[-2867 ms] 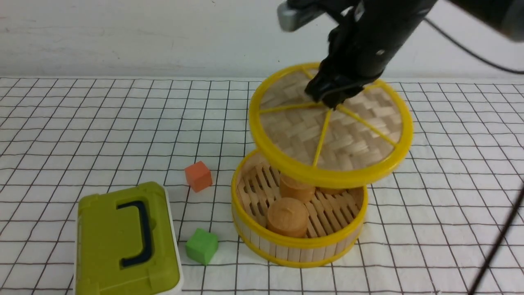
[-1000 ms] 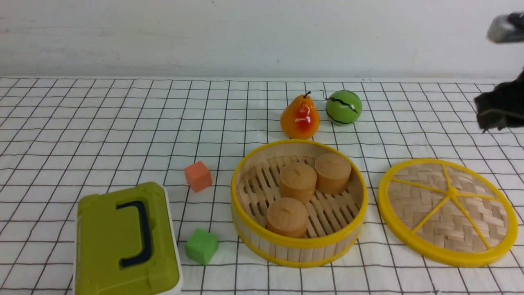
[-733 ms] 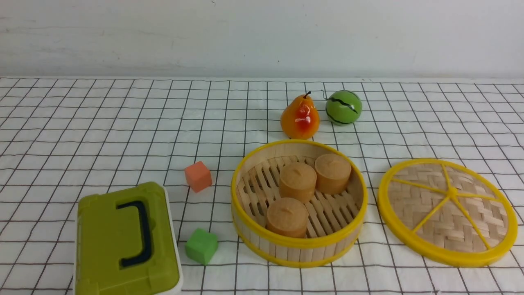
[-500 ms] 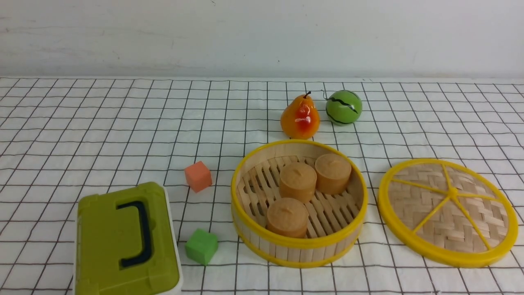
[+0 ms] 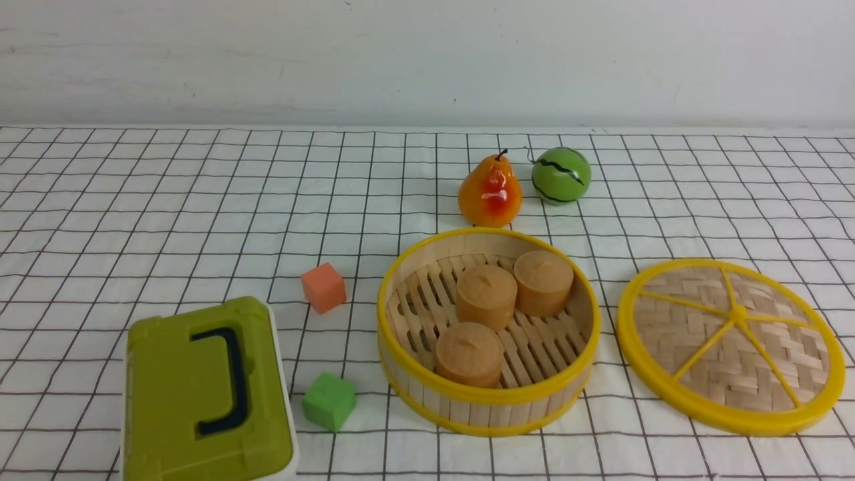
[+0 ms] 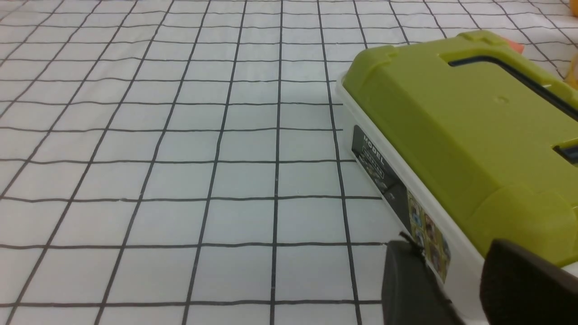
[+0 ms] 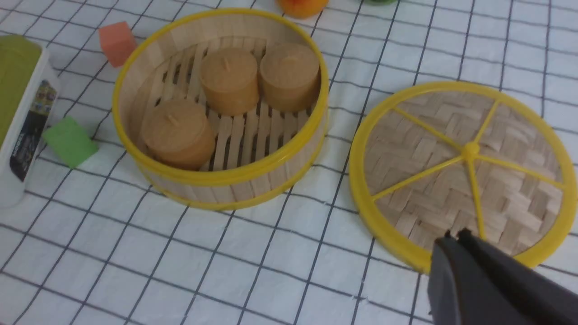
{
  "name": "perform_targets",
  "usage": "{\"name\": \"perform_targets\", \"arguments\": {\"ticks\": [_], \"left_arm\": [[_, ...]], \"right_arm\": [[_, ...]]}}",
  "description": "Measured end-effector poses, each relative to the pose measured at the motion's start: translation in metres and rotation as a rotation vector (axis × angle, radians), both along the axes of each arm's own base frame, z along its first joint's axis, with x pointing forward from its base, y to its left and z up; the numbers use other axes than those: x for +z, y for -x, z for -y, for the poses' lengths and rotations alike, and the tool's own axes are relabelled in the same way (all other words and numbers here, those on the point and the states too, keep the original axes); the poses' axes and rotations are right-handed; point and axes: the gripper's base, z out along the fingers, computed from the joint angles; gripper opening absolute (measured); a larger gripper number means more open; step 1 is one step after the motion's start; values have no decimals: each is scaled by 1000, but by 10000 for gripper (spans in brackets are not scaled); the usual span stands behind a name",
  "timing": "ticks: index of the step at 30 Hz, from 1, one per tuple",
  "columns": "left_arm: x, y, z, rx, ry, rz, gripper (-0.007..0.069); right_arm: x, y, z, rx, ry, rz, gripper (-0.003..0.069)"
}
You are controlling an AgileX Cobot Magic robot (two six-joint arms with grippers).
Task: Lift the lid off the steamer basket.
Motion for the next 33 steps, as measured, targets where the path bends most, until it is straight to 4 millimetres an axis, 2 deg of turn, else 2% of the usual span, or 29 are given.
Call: {"name": "perform_targets", "arguments": {"ticks": [2,8,12,16,19,21,24,25,27,33], "left_arm": [[0,0,0,0,0,0,239],[0,0,0,0,0,0,239],[0,0,0,0,0,0,239],[0,0,0,0,0,0,239],[0,0,0,0,0,0,239],[0,0,0,0,0,0,239],[0,0,0,0,0,0,239],[0,0,0,0,0,0,239],[0,0,0,0,0,0,239],[0,0,0,0,0,0,239]], "right_arm": [[2,3,1,-9,13,29,-24],[12,31,5,-43,77,178,-24],[1,33,8,-77,80,239,-24],[-46,38,15,-170,74,381,-24],[-74,41,19,-224,52,436,-24],[-113,44,22,-283,-10,465,-24],[-154,47,23,-317,-64,432,-24],[-156,48,23,-320,-72,433,-24],[-174,50,24,-328,-85,390,-24],[-187,53,25,-347,-66,270,-24]]}}
